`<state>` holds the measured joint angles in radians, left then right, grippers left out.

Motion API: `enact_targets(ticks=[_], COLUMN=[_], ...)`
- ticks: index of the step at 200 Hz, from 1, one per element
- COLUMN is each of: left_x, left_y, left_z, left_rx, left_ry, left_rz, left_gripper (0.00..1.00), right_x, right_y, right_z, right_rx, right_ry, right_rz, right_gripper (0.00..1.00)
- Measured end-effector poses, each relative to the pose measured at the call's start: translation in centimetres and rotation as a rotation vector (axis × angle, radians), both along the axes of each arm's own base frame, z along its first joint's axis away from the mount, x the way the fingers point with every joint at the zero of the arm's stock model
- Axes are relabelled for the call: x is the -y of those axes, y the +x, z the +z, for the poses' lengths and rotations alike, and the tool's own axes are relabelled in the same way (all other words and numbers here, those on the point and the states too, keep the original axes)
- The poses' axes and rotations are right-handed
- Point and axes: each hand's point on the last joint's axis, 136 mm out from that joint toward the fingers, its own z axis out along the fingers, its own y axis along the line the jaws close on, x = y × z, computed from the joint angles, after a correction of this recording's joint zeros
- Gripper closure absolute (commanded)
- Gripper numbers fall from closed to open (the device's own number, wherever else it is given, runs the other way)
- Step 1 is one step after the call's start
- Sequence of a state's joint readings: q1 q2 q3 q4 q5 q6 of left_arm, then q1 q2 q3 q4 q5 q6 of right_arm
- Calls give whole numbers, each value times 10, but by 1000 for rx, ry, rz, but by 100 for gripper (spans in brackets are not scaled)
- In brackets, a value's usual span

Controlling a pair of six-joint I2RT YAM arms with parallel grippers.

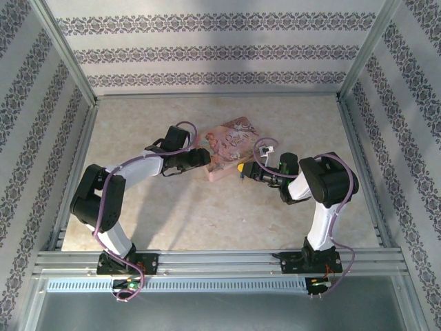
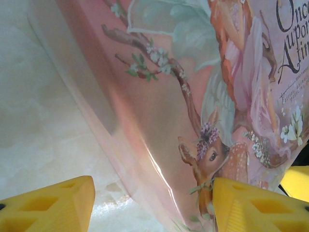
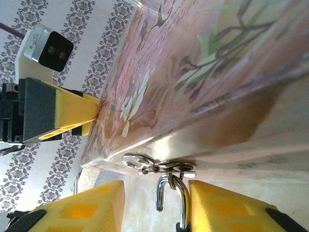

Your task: Unlock the padlock with the key

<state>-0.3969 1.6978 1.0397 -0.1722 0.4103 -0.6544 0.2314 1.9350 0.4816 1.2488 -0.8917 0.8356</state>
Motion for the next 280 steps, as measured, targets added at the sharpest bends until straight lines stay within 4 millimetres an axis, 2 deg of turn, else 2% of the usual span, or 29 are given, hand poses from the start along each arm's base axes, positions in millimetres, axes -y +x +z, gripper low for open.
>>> enact_targets(ticks=[130,195,243,280], left_x=[-1,-1,-2,-3], left_y=[-1,-1,-1,-1], left_z=[0,-1,-1,0], left_rx=[1,-1,-1,0], left_ry=[3,3,3,3], left_rz=[3,3,5,7], left_gripper=[36,36,36,36], right_x=[2,4,2,0], right_y=[-3,-12,-12,-10], right_z=[-2,-12,-10,-9], right_rx=[7,-23,-29,-24], right_ry=[-1,-6,7,11], right_rz=[-9,-9,-8,-4], right_gripper=[76,82,76,76])
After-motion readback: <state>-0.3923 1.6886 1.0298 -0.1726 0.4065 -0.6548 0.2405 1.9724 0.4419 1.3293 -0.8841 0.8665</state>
